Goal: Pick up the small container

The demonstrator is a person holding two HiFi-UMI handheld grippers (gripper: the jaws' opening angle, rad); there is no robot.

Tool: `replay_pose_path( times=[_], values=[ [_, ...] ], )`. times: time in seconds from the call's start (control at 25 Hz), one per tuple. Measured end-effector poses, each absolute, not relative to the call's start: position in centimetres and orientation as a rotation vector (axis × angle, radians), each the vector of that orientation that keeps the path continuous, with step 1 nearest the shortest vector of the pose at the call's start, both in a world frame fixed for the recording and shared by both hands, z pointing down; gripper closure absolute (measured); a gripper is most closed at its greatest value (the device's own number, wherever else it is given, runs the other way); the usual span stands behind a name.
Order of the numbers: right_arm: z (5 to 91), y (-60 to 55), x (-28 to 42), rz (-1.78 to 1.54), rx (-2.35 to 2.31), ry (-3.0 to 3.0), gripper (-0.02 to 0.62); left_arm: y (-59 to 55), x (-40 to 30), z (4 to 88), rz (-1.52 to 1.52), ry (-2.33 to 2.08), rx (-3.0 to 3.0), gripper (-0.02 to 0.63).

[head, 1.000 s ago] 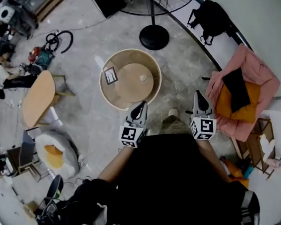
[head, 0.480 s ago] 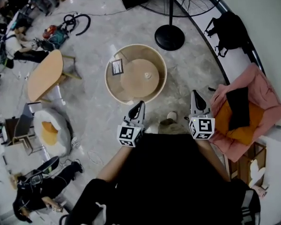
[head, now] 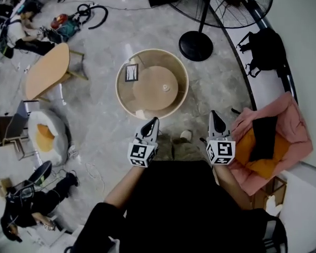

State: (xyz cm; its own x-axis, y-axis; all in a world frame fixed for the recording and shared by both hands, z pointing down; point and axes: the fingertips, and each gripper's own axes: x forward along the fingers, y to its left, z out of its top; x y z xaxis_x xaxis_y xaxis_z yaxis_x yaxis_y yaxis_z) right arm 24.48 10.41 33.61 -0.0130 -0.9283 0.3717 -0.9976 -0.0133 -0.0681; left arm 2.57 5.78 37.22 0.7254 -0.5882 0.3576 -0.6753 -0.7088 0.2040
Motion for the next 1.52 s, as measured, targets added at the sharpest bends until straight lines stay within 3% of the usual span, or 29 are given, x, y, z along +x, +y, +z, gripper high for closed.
replay_pose_path(
  times=[0.32, 0.88, 1.12, 1.32, 1.52],
  values=[
    [38.9, 6.0, 19.9, 0.54, 1.829, -2.132, 0.574, 1.3, 3.3, 45.8, 0.409, -1.011, 2.527, 0.581],
    [57.2, -3.0, 17.2, 0.703, 1.767, -2.137, 0.574, -8.1, 5.1, 72.0, 0.478, -1.07, 2.465, 0.581],
    [62.7, -3.8, 15.4, 0.808, 1.74, -2.123, 0.574, -10.0, 6.2, 79.0, 0.549, -1.038, 2.473, 0.578],
    [65.3, -3.5, 14.9, 0.824, 1.692, -2.116, 0.574, -11.7, 7.5, 81.7, 0.532, -1.008, 2.489, 0.412],
    [67.5, -3.7, 16.2, 0.844, 1.718, -2.079, 0.574, -13.4, 9.0, 85.2, 0.599, -0.957, 2.504, 0.313]
  ],
)
